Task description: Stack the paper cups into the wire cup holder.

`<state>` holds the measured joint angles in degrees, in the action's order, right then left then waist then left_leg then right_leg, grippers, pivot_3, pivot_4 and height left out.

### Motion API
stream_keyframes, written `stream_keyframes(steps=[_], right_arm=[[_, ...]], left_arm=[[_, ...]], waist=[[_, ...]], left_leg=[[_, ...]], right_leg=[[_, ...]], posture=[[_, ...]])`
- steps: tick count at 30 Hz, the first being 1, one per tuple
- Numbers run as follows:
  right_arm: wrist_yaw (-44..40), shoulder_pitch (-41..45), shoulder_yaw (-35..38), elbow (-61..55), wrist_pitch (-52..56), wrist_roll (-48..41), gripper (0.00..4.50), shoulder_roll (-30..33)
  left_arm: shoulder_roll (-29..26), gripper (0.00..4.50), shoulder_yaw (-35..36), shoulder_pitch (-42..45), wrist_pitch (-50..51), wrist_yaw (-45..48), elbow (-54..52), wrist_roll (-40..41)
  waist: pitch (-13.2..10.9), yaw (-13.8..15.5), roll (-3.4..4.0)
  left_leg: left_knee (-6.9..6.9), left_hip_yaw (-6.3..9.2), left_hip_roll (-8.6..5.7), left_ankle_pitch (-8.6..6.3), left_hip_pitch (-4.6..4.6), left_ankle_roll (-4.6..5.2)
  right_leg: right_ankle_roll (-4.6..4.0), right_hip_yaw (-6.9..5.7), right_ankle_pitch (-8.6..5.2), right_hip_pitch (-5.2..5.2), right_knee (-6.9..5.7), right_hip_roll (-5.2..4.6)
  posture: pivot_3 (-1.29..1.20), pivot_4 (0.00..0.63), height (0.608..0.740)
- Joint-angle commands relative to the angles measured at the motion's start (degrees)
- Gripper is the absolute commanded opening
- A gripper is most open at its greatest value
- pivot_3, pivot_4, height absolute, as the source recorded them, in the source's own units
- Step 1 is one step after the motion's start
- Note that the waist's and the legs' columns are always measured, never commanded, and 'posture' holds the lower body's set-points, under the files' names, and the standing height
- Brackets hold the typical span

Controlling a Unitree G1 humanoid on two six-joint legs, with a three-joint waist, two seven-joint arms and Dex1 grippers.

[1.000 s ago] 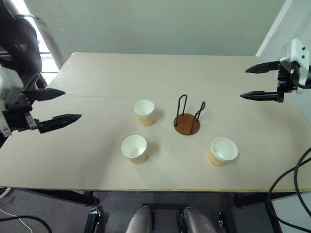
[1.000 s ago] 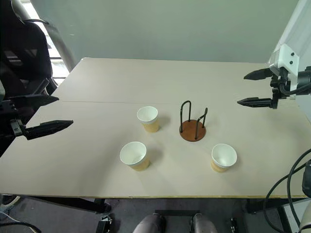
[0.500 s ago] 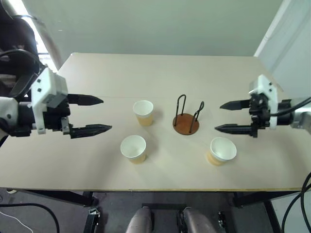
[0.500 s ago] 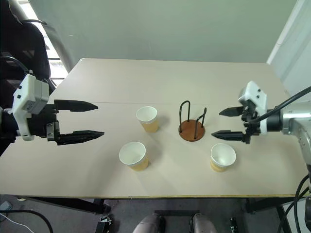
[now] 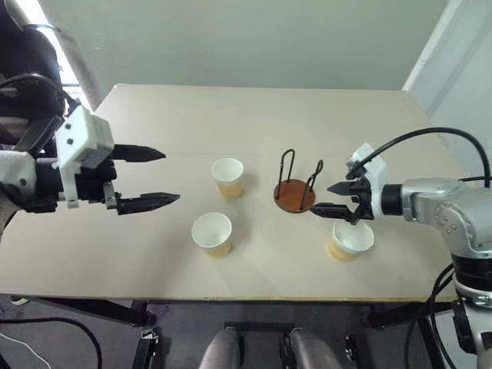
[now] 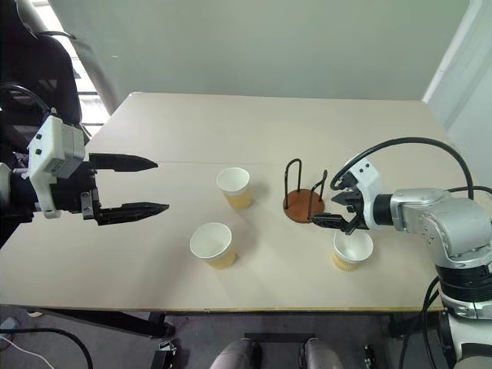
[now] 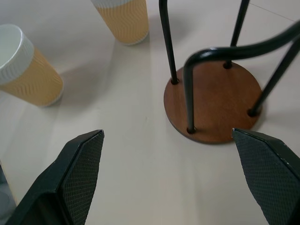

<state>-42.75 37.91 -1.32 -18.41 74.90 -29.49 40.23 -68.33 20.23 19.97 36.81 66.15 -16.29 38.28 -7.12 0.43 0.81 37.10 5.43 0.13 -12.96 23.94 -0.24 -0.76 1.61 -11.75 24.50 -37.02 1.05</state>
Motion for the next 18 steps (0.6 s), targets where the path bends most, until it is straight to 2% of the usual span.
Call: stream_keyframes(steps=[1, 16, 18], right_arm=[[2.76, 2.27, -1.43, 1.3, -1.27, 1.02, 4.5, -1.96], [5.79, 6.38, -6.43, 9.85, -9.2, 4.24, 4.5, -10.27], [5.58, 6.55, -6.73, 10.05, -9.67, 4.56, 4.11, -10.41]], left_arm=[[-1.08, 4.47, 4.45, -1.07, 0.92, -0.82, -2.61, 0.3], [-1.03, 4.47, 13.86, -8.61, 5.82, -2.36, -8.56, 1.05], [-0.97, 4.5, 14.66, -9.12, 6.3, -2.46, -9.09, 1.21]], waist=[[0.01, -0.03, -0.01], [0.01, -0.05, -0.02], [0.01, 0.01, -0.01]], left_leg=[[0.0, 0.0, 0.0, 0.0, 0.02, 0.0], [-0.04, 0.0, 0.01, -0.03, 0.03, -0.04], [-0.04, 0.0, 0.0, -0.04, 0.04, -0.05]], right_leg=[[0.0, 0.0, 0.0, 0.01, 0.01, 0.0], [-0.12, -0.02, 0.04, 0.1, -0.02, 0.0], [-0.13, -0.02, 0.04, 0.11, -0.02, 0.0]], posture=[[0.0, 0.15, 0.74], [0.0, 0.15, 0.74], [0.0, 0.15, 0.74]])
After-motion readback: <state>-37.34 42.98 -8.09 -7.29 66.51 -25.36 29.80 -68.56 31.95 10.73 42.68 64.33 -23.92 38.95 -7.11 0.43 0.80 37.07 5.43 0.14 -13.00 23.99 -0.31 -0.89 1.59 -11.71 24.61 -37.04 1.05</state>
